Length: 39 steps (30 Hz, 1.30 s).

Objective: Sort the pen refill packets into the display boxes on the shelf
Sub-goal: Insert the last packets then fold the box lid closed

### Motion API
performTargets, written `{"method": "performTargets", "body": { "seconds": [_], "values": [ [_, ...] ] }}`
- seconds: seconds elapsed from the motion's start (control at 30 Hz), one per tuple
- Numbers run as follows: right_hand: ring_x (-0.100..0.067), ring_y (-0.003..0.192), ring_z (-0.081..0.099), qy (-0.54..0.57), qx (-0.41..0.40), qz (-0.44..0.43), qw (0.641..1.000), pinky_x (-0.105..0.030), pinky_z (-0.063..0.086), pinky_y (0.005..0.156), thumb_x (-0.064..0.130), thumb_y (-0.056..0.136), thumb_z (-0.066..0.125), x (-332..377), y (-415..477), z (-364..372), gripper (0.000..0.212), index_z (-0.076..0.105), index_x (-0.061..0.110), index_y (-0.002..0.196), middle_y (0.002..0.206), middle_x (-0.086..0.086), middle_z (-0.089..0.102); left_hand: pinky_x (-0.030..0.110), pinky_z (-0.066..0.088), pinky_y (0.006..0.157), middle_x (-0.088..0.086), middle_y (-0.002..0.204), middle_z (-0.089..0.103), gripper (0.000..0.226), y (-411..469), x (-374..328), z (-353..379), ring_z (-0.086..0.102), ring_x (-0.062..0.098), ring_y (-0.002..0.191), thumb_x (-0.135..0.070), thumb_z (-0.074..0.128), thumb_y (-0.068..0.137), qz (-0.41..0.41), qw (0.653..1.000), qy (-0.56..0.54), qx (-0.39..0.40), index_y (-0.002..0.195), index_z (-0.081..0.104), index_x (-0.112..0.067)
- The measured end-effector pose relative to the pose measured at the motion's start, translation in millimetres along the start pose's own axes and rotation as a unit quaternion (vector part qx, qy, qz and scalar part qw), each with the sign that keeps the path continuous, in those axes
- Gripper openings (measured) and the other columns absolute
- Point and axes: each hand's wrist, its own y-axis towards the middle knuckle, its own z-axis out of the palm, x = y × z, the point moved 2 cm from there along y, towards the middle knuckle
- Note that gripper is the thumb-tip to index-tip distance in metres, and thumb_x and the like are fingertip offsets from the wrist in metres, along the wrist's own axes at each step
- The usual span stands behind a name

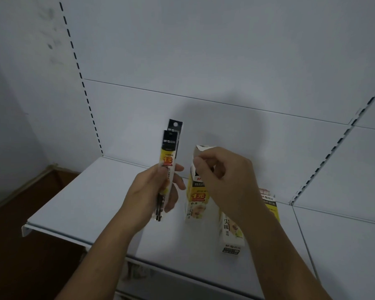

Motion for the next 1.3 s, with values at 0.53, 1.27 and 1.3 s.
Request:
{"method": "performTargets", "body": {
  "seconds": [0.53,1.27,1.3],
  "values": [
    [-0.006,0.053,0.066,0.091,-0.016,0.113,0.989,-0.017,0.048,0.051,0.023,0.095,0.075,-5,-9,-14,0.017,0.078,0.020,0.078,0.063,0.006,0.072,0.032,0.053,0.050,0.020,0.081,0.074,0.046,-10,-4,20,0.071,0.033,0.058,-0.034,0.034,0.110,-0.006,0.989,0.116,0.088,0.102,0.070,-0.006],
    [-0.005,0.066,0.067,-0.090,0.057,0.052,0.993,-0.015,0.045,0.056,0.041,0.097,0.070,-13,37,-12,0.023,0.070,0.025,0.079,0.073,0.010,0.070,0.022,0.046,0.049,-0.019,0.066,0.067,0.034,15,37,21,0.055,0.003,0.048,-0.027,0.081,0.089,-0.018,0.982,0.164,-0.095,0.120,0.068,-0.029],
    [-0.006,0.064,0.065,-0.113,0.078,0.049,0.989,-0.019,0.044,0.057,0.043,0.097,0.069,-14,37,-8,0.027,0.065,0.026,0.076,0.070,0.009,0.067,0.022,0.046,0.049,-0.019,0.065,0.067,0.032,15,37,23,0.056,0.002,0.048,-0.024,0.080,0.090,-0.015,0.983,0.158,-0.088,0.119,0.068,-0.026]
  ]
}}
